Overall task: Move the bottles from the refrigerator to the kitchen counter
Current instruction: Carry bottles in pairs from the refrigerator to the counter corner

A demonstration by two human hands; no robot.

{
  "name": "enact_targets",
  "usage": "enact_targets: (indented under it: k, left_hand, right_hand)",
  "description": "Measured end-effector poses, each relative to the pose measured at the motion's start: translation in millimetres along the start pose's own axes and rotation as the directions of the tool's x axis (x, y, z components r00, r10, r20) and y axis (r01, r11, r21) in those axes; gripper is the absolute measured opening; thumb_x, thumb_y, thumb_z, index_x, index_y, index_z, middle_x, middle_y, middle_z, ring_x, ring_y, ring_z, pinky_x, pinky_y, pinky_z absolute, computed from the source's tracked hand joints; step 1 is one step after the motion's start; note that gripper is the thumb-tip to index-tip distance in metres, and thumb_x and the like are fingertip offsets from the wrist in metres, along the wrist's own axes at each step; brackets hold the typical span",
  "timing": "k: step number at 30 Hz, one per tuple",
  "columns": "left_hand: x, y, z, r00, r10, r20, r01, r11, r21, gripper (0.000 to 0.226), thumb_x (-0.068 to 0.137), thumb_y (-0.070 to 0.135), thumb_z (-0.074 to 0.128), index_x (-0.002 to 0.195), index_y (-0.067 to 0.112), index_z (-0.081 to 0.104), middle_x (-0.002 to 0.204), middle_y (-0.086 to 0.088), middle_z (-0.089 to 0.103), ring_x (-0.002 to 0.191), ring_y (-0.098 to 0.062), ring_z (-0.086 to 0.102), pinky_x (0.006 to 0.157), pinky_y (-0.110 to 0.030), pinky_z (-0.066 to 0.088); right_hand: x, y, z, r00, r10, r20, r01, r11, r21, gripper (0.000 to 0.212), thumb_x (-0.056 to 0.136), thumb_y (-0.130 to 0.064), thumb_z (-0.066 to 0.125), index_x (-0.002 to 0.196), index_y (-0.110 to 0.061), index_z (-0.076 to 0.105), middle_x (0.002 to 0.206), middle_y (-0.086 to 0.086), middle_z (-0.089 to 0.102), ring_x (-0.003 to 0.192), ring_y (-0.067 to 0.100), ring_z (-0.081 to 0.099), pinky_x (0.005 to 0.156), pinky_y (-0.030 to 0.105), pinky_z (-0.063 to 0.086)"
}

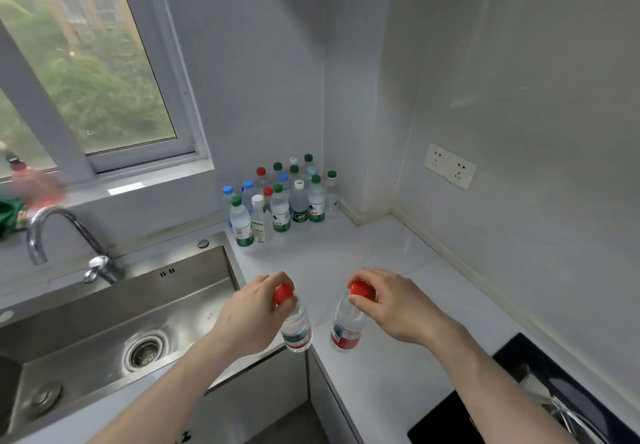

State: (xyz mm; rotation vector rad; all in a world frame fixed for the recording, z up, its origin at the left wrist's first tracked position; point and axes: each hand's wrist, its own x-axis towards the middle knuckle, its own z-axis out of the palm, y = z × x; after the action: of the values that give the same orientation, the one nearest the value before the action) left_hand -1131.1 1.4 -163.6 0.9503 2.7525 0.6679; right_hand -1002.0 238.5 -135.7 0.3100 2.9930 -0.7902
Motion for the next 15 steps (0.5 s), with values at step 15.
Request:
enact_targets:
  k: [15]
  left_hand:
    - [113.2,-70.7,-22.4,0.997,-0.007,0.072,0.004,0.999,0.035,0.016,0.099,0.052,0.05,0.109,0.04,0.054,0.107,0.017,0.06,0.092,-0.013,0.058,0.073,-0.028,0.048]
  right_hand:
    - [139.0,4.0,11.8,1.0,0.023,0.021,-0.024,0.999,0.022,0.017,0.1,-0.049,0.056,0.113,-0.039,0.06,0.109,-0.019,0.062,0.093,0.006,0.056,0.084,0.027,0.047]
